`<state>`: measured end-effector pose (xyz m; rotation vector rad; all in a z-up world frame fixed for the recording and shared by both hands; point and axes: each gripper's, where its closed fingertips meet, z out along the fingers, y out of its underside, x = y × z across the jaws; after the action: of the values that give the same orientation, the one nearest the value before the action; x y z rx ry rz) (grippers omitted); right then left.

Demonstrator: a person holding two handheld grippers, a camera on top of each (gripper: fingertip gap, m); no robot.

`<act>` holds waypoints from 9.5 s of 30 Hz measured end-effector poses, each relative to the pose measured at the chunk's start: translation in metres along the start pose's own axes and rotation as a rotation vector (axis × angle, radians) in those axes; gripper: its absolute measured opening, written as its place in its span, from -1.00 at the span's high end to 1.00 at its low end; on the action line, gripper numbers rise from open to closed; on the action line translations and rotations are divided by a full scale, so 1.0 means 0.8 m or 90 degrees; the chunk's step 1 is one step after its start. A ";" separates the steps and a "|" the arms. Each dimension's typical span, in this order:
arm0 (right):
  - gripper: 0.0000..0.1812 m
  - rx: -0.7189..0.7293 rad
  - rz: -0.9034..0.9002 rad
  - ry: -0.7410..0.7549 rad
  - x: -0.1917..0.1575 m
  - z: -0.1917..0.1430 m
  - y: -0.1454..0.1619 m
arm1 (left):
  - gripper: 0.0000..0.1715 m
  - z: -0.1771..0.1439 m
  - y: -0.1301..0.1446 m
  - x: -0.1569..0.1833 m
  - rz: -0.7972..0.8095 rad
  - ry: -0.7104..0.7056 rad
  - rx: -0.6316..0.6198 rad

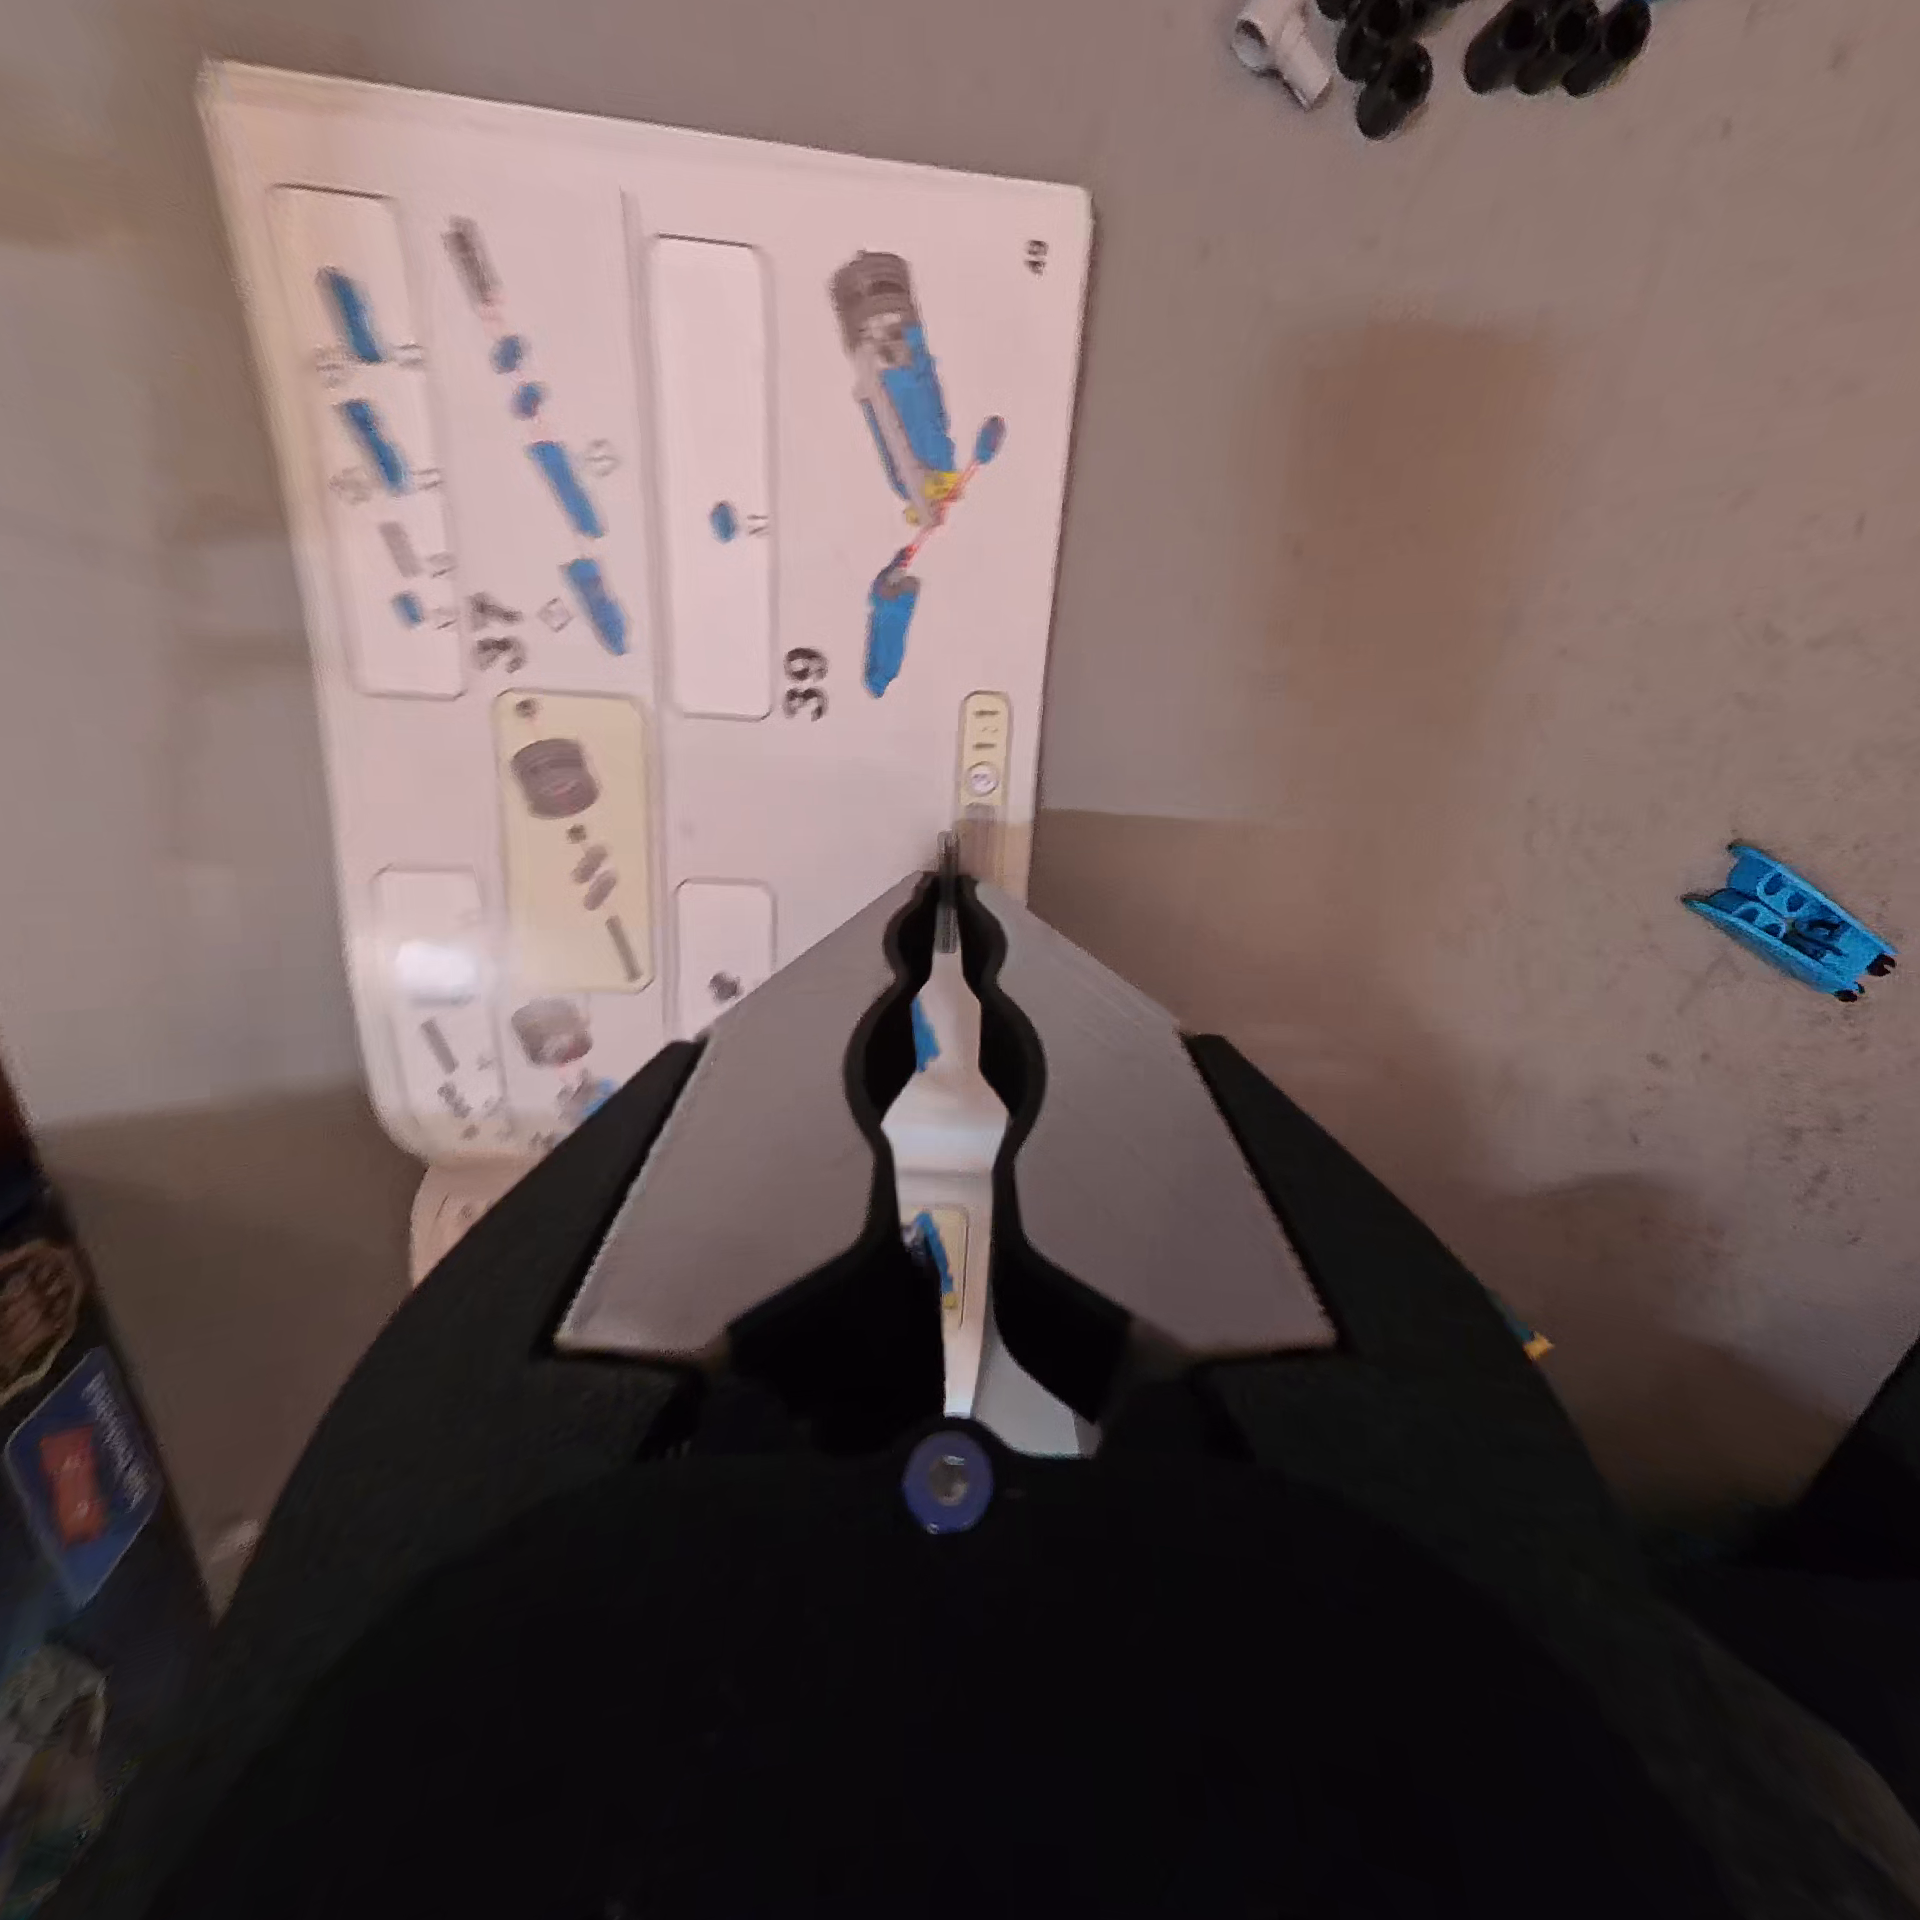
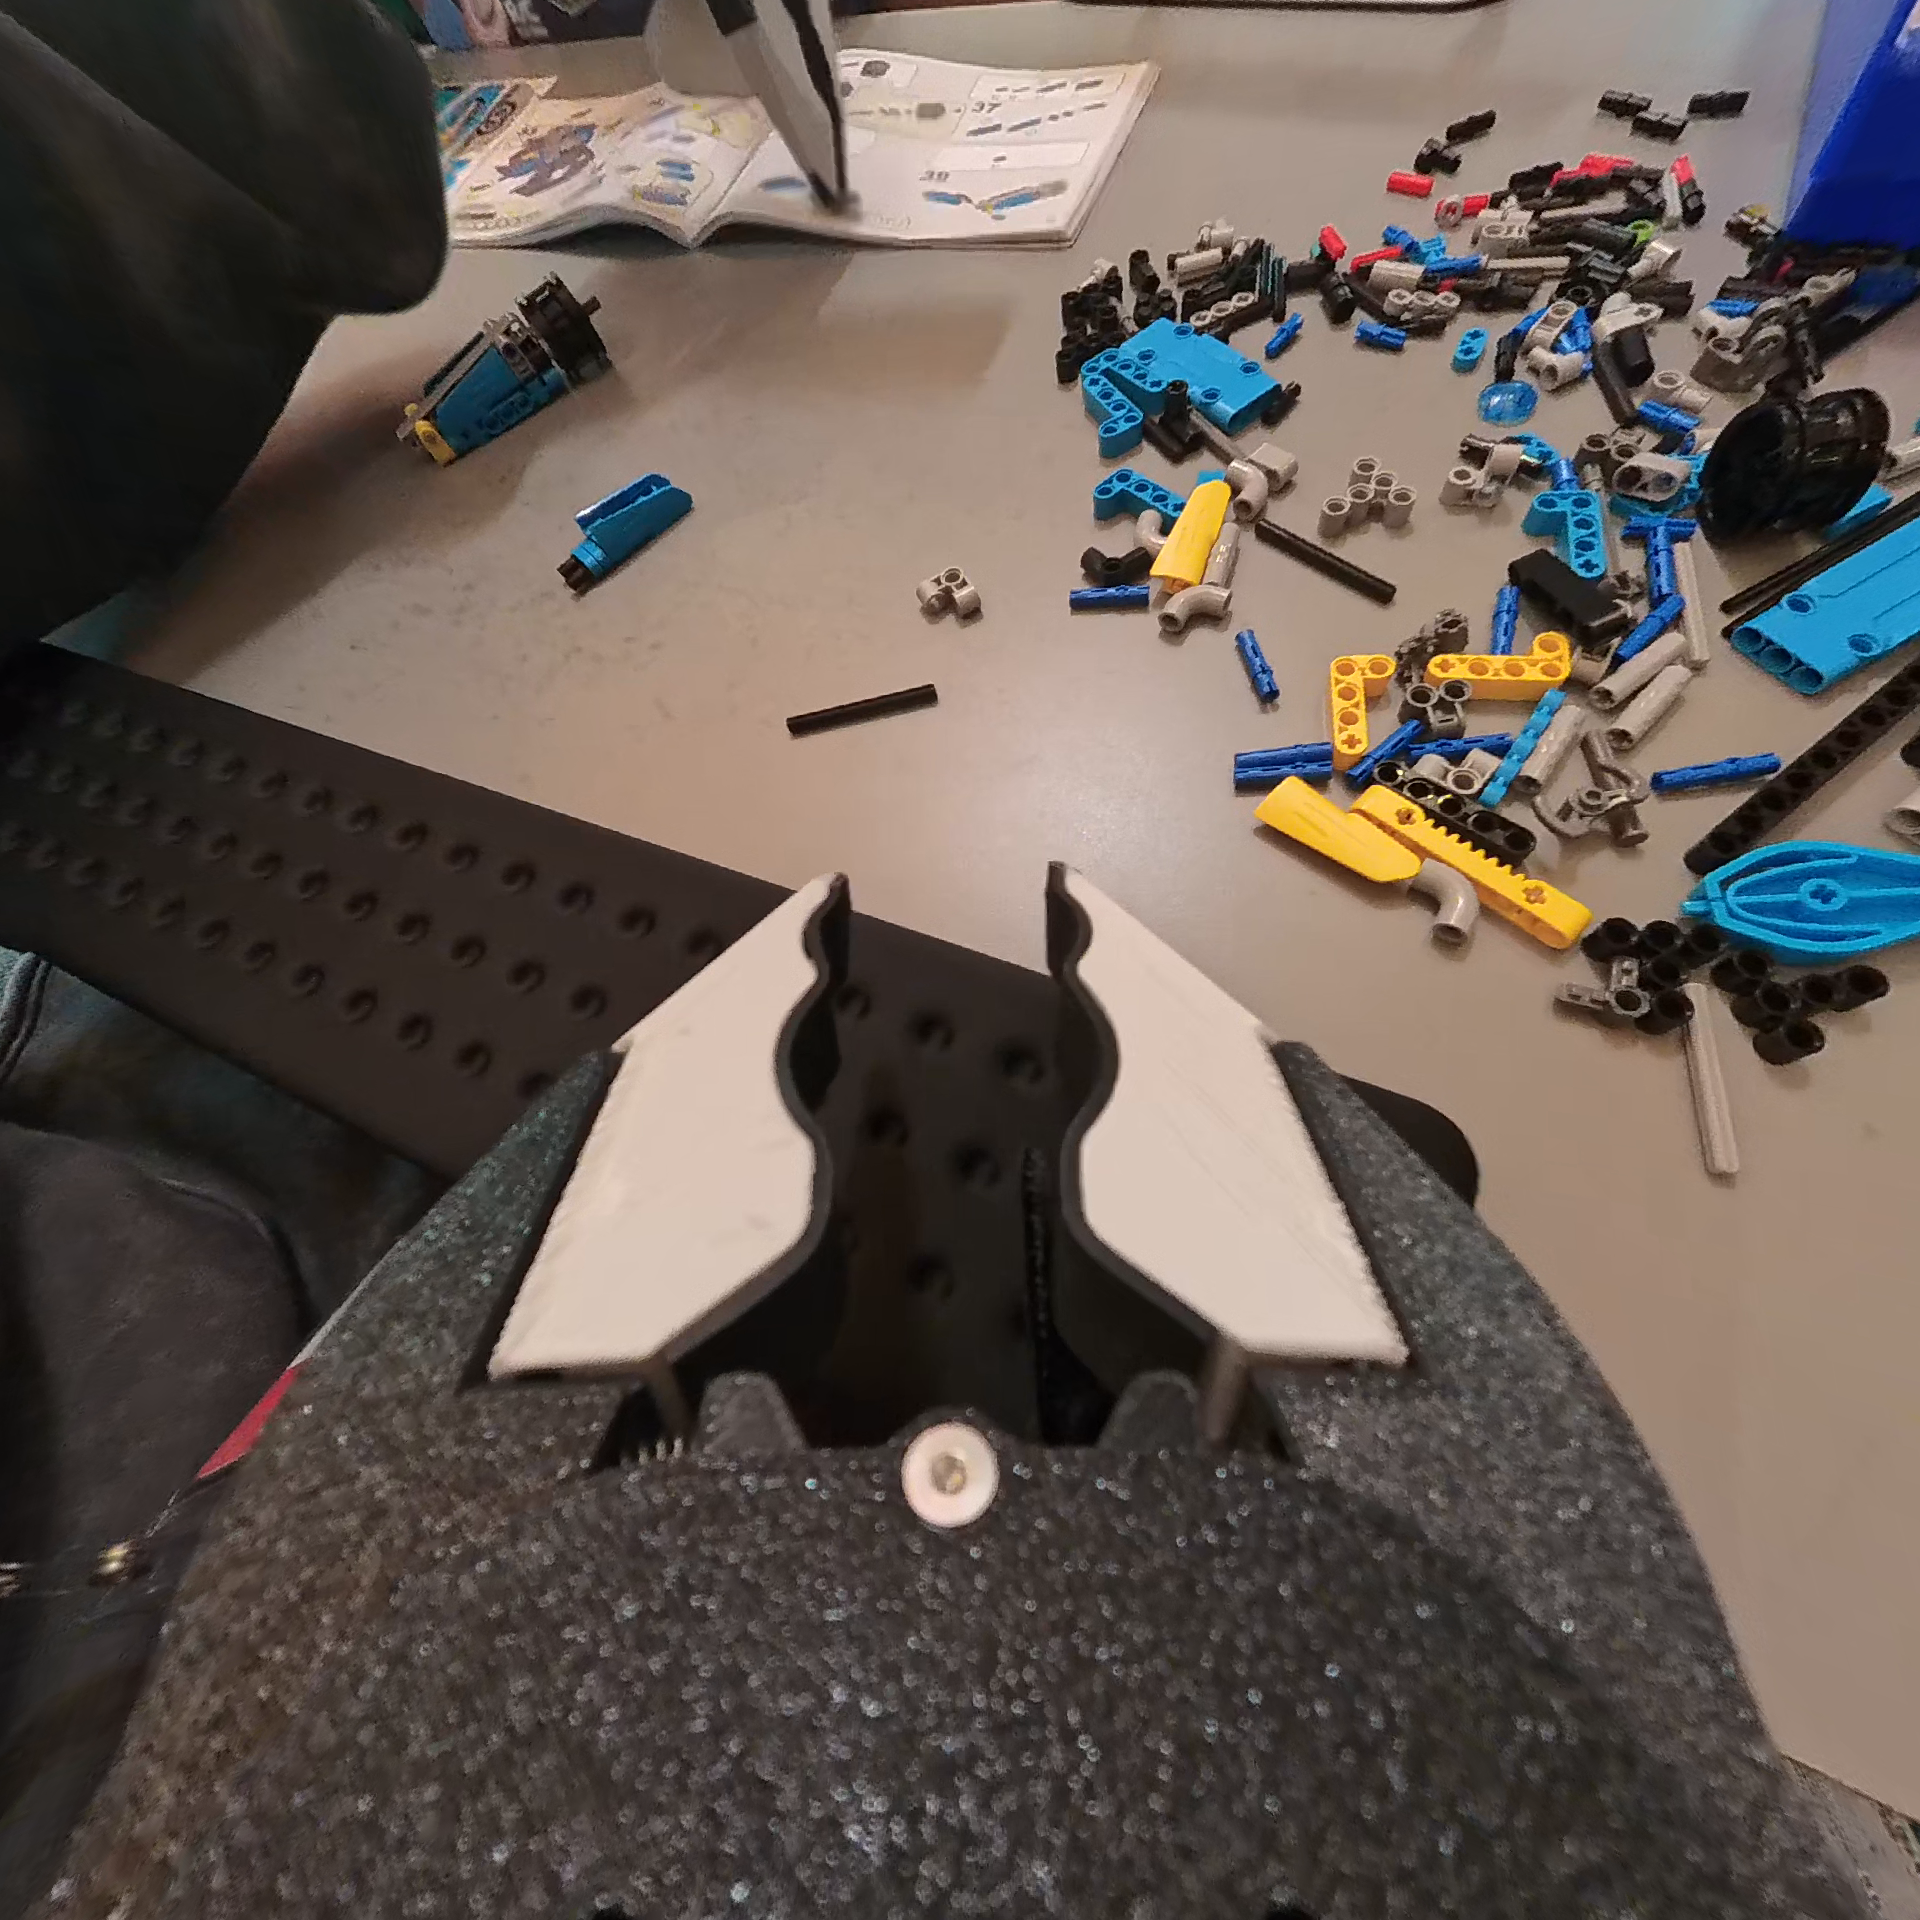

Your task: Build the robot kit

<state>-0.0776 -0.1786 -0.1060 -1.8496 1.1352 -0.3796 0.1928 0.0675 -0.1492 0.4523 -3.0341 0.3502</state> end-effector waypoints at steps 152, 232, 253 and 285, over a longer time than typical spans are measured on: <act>0.73 -0.135 -0.258 0.033 0.170 0.226 -0.147 | 0.21 -0.010 0.069 0.269 -0.216 -0.010 0.422; 0.91 -0.199 -0.172 -0.018 0.090 0.193 -0.069 | 0.20 -0.005 0.073 0.276 -0.221 0.011 0.410; 0.91 -0.154 -0.307 -0.191 -0.070 0.253 -0.070 | 0.20 -0.003 0.075 0.278 -0.218 0.007 0.403; 0.60 -0.106 -0.131 -0.029 0.117 0.127 -0.073 | 0.20 -0.003 0.075 0.278 -0.222 0.022 0.408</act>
<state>0.0695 -0.1914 -0.1312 -2.1198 0.9730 -0.3653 -0.0375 0.0611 -0.1403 0.9673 -2.6653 1.2796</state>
